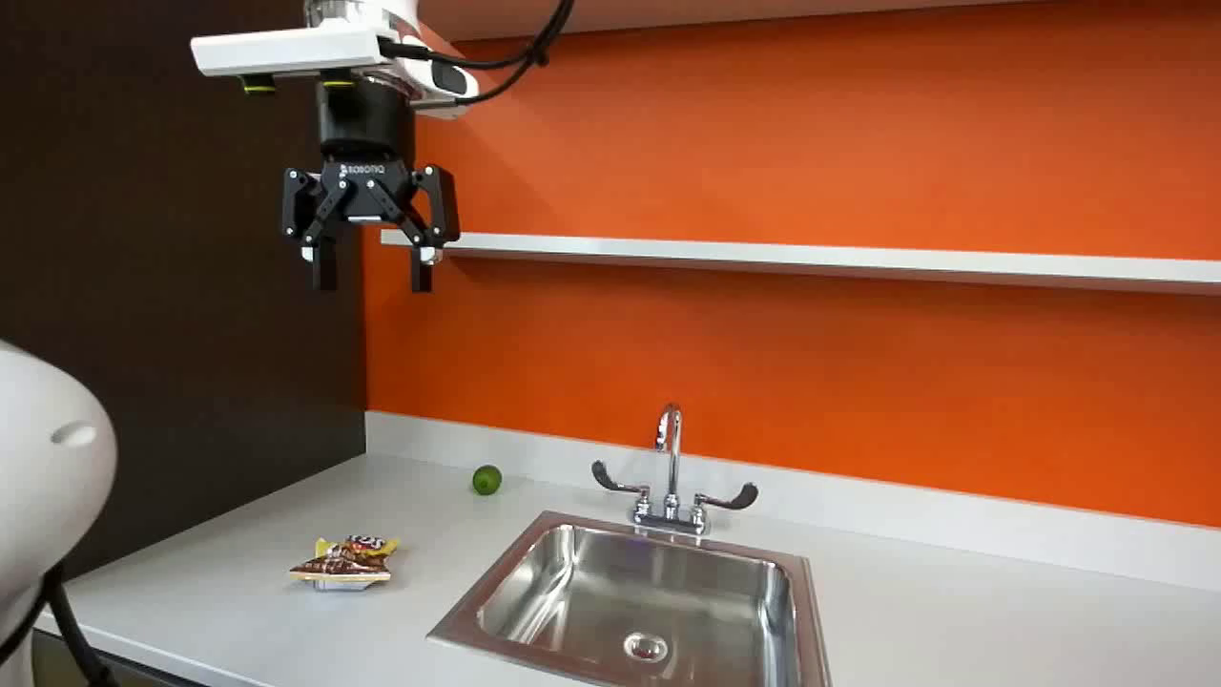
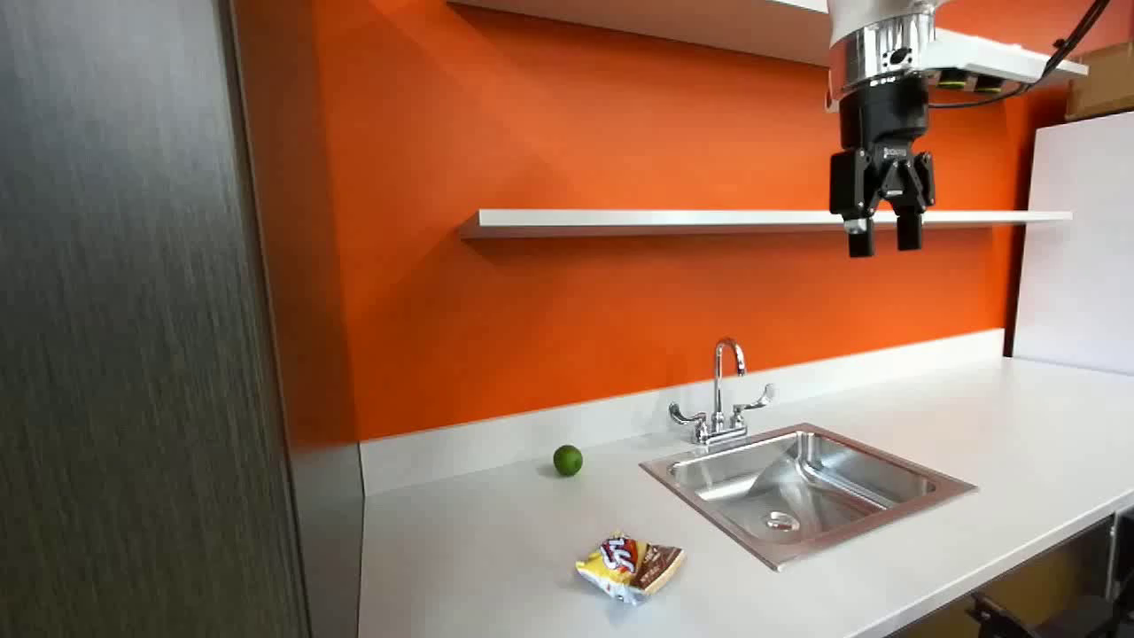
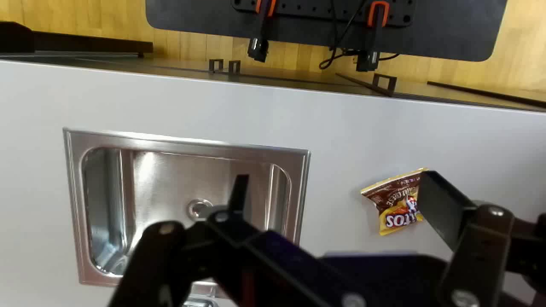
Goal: Put the packet on the first bottom shelf
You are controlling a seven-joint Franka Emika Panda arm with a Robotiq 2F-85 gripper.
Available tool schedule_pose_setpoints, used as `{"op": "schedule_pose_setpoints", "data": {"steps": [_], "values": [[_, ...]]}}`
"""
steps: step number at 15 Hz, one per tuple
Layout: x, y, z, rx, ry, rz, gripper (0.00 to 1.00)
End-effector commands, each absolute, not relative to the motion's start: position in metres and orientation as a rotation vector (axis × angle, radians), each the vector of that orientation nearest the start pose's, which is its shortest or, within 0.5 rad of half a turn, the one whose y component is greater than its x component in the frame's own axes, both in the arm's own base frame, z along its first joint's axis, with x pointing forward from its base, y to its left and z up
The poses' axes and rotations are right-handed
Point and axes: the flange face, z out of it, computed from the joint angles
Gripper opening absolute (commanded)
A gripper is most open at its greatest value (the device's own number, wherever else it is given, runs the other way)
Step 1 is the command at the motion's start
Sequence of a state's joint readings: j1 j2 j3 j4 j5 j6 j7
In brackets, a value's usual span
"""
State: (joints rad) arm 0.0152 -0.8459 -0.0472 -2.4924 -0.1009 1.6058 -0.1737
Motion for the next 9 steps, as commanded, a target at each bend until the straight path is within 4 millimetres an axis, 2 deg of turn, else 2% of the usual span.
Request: {"op": "schedule_pose_setpoints", "data": {"steps": [1,6,9], "values": [[0.291,-0.023,0.547,-3.191,-0.262,0.077,1.00],[0.291,-0.023,0.547,-3.191,-0.262,0.077,1.00],[0.297,-0.008,0.527,-3.138,-0.299,0.082,1.00]]}}
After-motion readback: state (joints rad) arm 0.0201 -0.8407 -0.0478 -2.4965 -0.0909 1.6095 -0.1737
